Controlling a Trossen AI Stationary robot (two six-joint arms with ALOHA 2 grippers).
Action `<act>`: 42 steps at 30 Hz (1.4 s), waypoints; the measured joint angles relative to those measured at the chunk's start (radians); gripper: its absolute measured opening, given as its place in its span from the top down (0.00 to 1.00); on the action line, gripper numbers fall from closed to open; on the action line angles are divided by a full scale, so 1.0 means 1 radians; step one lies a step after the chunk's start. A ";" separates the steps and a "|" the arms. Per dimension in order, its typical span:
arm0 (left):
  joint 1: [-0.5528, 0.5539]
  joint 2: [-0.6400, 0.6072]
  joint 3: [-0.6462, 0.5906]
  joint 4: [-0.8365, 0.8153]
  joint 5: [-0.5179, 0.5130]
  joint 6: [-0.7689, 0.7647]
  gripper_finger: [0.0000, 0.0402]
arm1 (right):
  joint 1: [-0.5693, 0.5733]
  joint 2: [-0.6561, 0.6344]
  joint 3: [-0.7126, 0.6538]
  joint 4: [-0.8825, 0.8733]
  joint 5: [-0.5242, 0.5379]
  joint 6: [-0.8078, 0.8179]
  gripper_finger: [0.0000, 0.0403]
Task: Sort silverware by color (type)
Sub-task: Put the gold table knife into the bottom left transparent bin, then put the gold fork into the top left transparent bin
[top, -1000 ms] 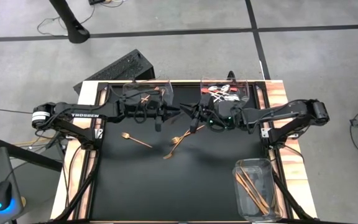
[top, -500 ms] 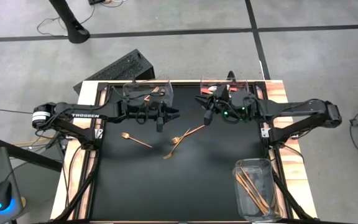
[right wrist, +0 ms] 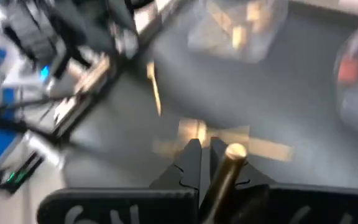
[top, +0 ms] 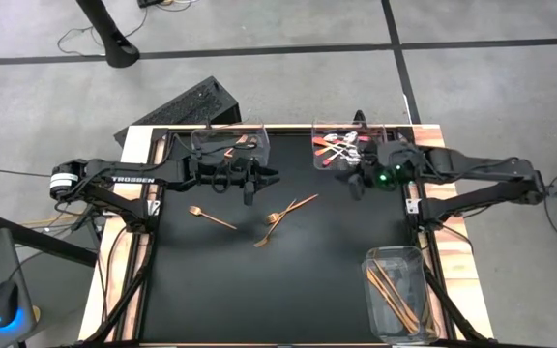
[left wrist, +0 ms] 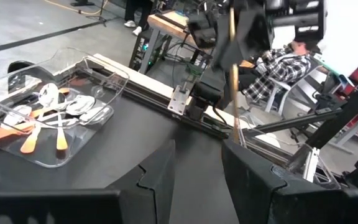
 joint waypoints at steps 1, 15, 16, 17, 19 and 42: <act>0.000 0.000 0.000 0.000 0.000 0.000 0.70 | 0.008 -0.005 0.000 -0.045 -0.034 0.036 0.93; 0.000 0.000 -0.001 -0.023 -0.004 0.014 0.70 | 0.522 0.030 -0.023 -0.338 -0.173 0.619 0.93; 0.000 0.000 -0.001 -0.029 -0.004 0.026 0.70 | 0.560 0.037 -0.023 -0.343 -0.173 0.657 0.93; 0.000 0.000 -0.001 -0.032 -0.005 0.037 0.70 | 0.593 0.046 -0.023 -0.341 -0.172 0.692 0.93; 0.000 0.000 -0.001 -0.034 -0.004 0.049 0.70 | 0.665 0.071 -0.023 -0.344 -0.174 0.751 0.93; 0.001 0.001 -0.001 -0.103 -0.063 0.036 0.70 | 0.785 0.246 -0.035 -0.246 -0.061 0.899 0.63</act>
